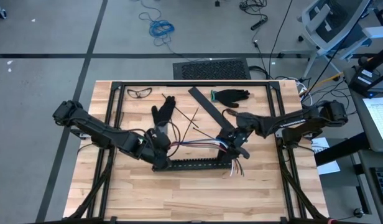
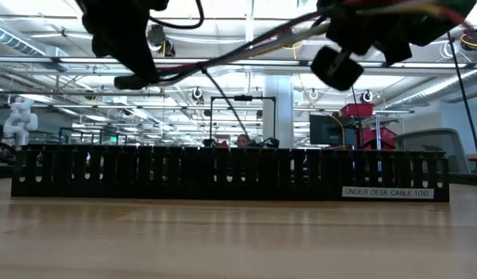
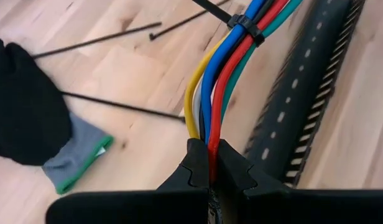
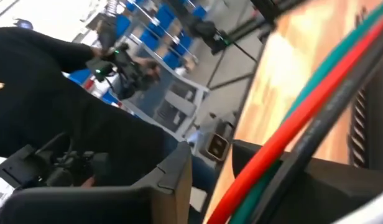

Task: Ziptie cables
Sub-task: Put the ziptied cables in the black cable duct

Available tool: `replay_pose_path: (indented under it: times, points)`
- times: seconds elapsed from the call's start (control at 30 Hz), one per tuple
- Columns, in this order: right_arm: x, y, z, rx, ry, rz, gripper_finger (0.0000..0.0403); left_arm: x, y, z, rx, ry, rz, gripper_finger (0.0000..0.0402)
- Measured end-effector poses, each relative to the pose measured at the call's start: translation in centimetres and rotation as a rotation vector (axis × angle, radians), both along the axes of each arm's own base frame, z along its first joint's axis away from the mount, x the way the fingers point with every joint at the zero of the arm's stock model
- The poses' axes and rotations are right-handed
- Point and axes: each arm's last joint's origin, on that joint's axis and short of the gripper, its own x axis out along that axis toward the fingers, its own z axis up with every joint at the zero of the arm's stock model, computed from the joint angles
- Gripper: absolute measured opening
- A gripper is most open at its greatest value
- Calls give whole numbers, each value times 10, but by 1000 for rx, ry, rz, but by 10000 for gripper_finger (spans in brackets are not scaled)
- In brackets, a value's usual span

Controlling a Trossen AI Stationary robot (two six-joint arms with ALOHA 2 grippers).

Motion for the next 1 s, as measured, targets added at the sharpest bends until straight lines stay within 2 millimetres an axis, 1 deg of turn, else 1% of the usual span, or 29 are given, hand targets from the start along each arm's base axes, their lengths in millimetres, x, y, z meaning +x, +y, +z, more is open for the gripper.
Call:
replay_pose_path:
  times: [0.2,0.37,0.5,0.73,0.87,1.0]
  points:
    - [9,0,-24,2,103,3,66,-1,-2,-8,-44,28,-28,7]
    - [13,1,-36,6,156,6,48,0,-10,-19,-55,52,-62,7]
    - [14,1,-40,12,177,19,46,1,-19,-29,-58,83,-93,7]
    - [14,1,-41,25,196,18,45,8,-35,-51,-56,136,-136,7]
    - [13,1,-43,7,207,23,44,11,-37,-61,-52,171,-140,7]
    - [10,1,-48,-12,241,31,31,12,-36,-63,-55,181,-138,7]
